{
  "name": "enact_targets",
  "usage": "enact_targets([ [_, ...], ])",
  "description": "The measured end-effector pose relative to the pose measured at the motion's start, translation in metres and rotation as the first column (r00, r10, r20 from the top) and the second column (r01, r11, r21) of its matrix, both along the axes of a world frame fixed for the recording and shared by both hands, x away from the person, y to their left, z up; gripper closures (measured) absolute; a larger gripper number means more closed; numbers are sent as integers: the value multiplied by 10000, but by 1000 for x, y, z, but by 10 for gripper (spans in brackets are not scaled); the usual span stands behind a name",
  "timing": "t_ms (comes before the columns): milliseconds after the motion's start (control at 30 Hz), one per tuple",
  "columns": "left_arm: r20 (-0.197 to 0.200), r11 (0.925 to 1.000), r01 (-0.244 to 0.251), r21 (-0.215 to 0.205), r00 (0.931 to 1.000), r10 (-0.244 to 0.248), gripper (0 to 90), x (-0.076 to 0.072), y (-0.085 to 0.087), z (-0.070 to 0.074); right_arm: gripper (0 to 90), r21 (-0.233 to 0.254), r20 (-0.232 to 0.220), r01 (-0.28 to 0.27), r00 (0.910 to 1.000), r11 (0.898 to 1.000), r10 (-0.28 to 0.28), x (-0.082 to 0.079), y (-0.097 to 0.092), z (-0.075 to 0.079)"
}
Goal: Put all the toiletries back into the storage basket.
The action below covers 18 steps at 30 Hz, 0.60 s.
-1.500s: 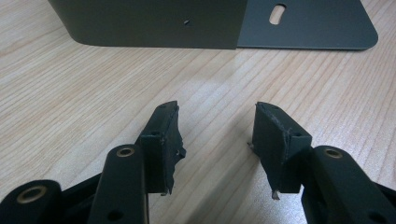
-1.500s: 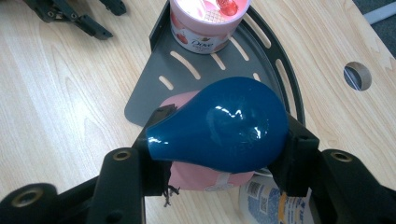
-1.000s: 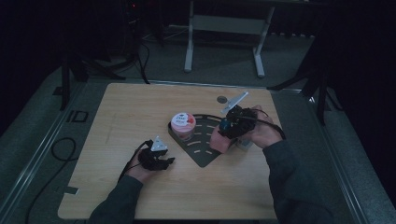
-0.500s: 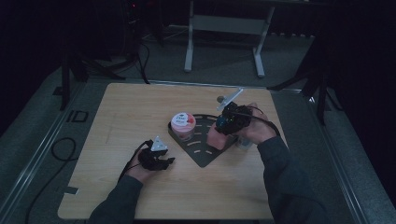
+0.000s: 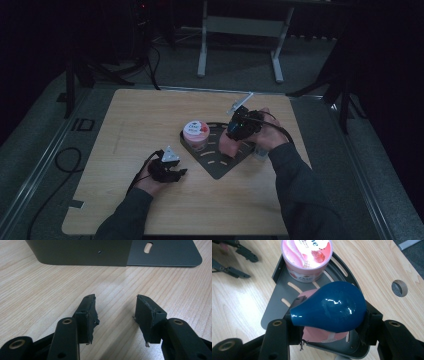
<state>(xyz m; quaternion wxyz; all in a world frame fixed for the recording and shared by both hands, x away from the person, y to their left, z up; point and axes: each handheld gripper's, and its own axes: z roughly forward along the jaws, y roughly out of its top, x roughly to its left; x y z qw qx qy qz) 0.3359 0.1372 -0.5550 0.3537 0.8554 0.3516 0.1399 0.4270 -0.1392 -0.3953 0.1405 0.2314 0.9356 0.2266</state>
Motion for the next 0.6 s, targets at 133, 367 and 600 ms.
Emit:
enact_targets([
  [133, 1, 10000, 7, 3, 10000, -7, 508, 0, 0, 0, 474, 13, -26, 112, 9999, 9999, -112, 3, 3, -2],
  [367, 3, 10000, 0, 2, 10000, 0, 508, 0, 0, 0, 473, 156, -36, 349, 9994, 9993, -348, 8, 6, -4],
  [600, 1, 10000, -2, -4, 10000, 2, 508, 0, 0, 0, 474, 102, 7, 619, 9981, 9980, -619, 13, 9, -5],
])
